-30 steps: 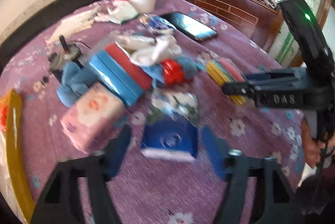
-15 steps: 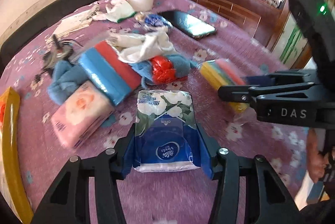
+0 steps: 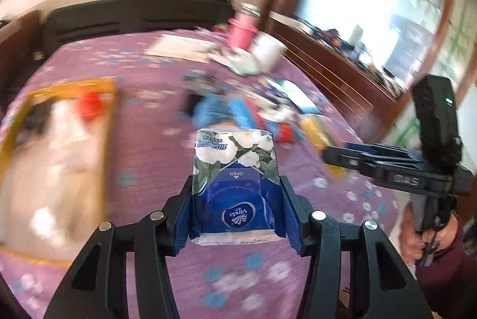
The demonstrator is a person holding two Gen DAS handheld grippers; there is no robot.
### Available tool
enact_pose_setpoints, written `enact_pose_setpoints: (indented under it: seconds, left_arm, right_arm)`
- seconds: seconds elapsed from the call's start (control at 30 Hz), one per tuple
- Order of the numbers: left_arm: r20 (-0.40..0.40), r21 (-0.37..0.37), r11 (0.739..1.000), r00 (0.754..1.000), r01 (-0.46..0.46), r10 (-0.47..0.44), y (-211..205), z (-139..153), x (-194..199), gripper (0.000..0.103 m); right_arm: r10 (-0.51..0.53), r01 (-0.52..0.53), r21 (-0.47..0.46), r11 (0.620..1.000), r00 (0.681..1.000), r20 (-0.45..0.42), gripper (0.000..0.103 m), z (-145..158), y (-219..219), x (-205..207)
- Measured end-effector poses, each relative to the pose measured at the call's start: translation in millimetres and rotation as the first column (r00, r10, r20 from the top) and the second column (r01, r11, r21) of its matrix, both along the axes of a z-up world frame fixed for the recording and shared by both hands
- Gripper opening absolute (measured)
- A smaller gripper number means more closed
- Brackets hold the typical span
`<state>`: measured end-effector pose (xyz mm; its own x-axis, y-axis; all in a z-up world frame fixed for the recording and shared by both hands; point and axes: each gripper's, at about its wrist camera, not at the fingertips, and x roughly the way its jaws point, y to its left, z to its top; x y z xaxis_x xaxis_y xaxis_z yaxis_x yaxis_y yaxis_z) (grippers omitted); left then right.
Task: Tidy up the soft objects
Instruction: 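Carry both items over the yellow tray and open both grippers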
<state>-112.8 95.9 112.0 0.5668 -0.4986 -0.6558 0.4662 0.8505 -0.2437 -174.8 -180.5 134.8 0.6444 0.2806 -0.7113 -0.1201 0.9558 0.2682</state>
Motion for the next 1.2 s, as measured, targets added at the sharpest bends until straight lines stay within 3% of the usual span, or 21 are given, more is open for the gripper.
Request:
enact_pose_setpoints:
  seconds: [0.1,0.23,0.47,0.93,1.1,1.2]
  left_arm:
    - [0.005,0.008,0.993,0.993,-0.114,0.114,48,6,5,0.052]
    - [-0.044,-0.007,0.967,0.966,-0.255,0.254,117,4,25,0.052]
    - [-0.123,-0.001,0.919,0.912,-0.395,0.391,188,-13,76,0.052]
    - [-0.239,0.069,0.874,0.843,-0.481,0.482,226,-72,171,0.052]
    - [-0.233,0.034,0.873,0.845,-0.487,0.481,234,-71,180,0.066]
    - [-0.249,0.008,0.861,0.833,-0.509,0.494,241,-70,182,0.07]
  right_arm:
    - [0.073,-0.073,0.006,0.997,0.997,0.022,0.045,14,37,4]
    - [0.164,-0.164,0.001,0.987,0.986,0.027,0.046,22,90,18]
    - [0.258,-0.258,0.017,0.966,0.966,-0.001,0.046,18,172,70]
    - [0.343,-0.35,-0.05,0.935,0.933,-0.113,0.046,-33,295,189]
    - [0.337,-0.348,-0.055,0.936,0.929,-0.151,0.046,-52,314,214]
    - [0.32,-0.329,-0.048,0.943,0.936,-0.145,0.048,-59,319,228]
